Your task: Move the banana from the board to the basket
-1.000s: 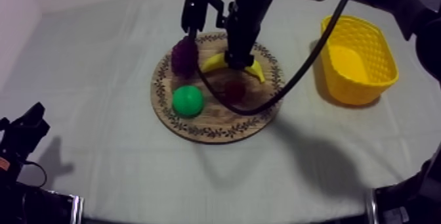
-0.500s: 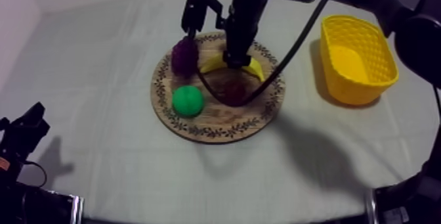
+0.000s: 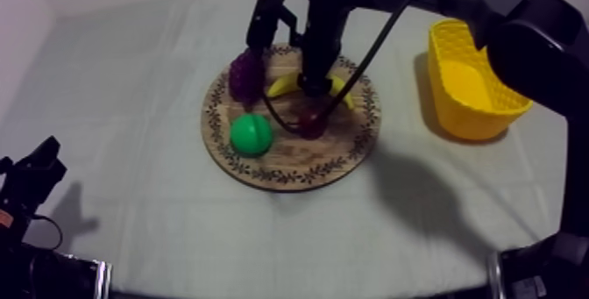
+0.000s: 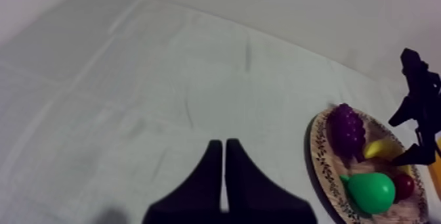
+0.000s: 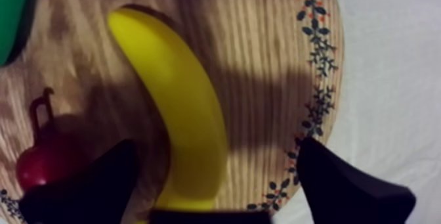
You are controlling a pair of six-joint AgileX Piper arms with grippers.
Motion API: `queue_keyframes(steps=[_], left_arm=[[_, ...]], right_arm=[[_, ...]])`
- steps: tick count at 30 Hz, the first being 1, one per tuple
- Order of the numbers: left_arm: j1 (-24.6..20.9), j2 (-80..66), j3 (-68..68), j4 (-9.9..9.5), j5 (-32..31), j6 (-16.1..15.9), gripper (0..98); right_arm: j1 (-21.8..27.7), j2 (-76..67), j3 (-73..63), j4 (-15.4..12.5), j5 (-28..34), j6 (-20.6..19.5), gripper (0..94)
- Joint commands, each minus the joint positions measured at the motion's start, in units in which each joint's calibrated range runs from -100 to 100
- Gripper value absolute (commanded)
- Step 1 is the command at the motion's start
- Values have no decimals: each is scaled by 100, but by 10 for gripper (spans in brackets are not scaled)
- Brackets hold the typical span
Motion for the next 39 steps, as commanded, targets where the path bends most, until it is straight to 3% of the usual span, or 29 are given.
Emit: queue_keyframes(steps=[1, 5, 14, 22, 33, 39], left_arm=[[-1, -3, 3, 2, -2, -1, 1], [-1, -3, 3, 2, -2, -1, 1], [-1, -3, 3, 2, -2, -1, 1], [-1, -3, 3, 2, -2, -1, 1], [-1, -3, 3, 2, -2, -1, 1], [-1, -3, 3, 2, -2, -1, 1]], right_arm=[[17, 38, -45, -22, 12, 18, 778], [36, 115, -131, -33, 14, 9, 750], [17, 174, 0, 32, -217, -65, 593], [11, 186, 2, -126, -174, 34, 331], [1, 210, 21, -192, -144, 62, 164], [-19, 193, -2, -209, -134, 25, 135]])
